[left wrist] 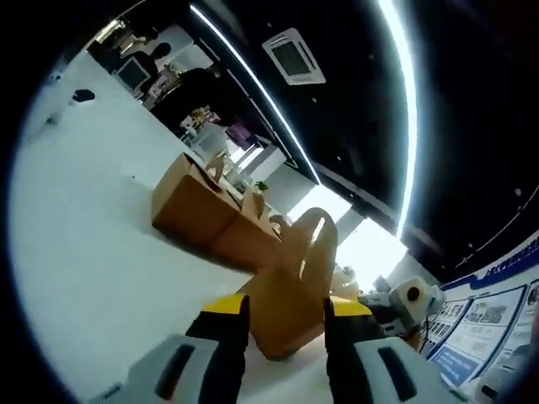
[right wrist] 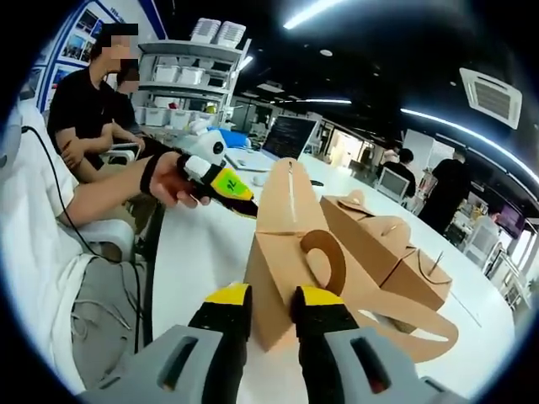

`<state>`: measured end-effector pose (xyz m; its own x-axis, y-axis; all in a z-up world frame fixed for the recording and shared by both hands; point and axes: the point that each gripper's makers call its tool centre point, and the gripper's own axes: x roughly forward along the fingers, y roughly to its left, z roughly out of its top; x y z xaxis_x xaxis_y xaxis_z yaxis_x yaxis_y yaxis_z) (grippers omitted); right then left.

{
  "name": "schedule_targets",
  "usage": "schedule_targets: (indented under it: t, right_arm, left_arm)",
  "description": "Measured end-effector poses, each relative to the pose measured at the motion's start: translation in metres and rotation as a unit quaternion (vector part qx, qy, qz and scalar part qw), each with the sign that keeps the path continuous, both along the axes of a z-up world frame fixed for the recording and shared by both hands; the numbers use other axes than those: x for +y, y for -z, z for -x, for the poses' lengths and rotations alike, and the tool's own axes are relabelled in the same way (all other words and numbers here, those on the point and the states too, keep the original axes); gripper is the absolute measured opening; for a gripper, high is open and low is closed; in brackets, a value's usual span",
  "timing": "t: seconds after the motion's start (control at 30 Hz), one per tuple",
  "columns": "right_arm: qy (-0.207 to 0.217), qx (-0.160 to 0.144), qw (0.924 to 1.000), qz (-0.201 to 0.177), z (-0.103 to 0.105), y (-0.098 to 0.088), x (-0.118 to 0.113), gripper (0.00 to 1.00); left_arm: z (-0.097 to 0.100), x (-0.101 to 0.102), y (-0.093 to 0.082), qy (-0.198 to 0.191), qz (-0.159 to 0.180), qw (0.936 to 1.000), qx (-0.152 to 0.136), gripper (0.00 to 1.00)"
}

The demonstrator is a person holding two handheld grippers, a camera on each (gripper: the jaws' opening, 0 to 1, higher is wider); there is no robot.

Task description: Pick up one paper box from the group, open the paper box, and remove the item inside

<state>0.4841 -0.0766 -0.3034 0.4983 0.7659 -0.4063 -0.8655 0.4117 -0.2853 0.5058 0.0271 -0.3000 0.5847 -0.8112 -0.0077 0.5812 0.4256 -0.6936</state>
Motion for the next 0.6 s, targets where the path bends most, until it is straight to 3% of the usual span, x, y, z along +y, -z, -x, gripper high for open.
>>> schedule_targets:
  t: [0.1, 0.23, 0.43, 0.6]
  right_arm:
    - [0.0, 0.0, 1.0, 0.001, 0.0, 0.0, 0.0, 0.22]
    - [-0.001, -0.002, 1.0, 0.005, 0.002, -0.001, 0.0, 0.23]
    - [-0.002, -0.004, 1.0, -0.007, 0.007, -0.011, -0.001, 0.23]
    - [0.01, 0.004, 0.9991, -0.042, 0.011, -0.024, -0.004, 0.25]
  left_arm:
    - [-0.001, 0.006, -0.013, -0.003, -0.002, 0.9997, -0.025, 0.42]
    - [-0.003, 0.013, -0.031, -0.014, -0.032, 0.9954, -0.089, 0.5]
    - [0.0, 0.018, -0.055, -0.022, -0.043, 0.9898, -0.134, 0.51]
    - [0.005, 0.017, -0.065, -0.027, -0.101, 0.9768, -0.187, 0.51]
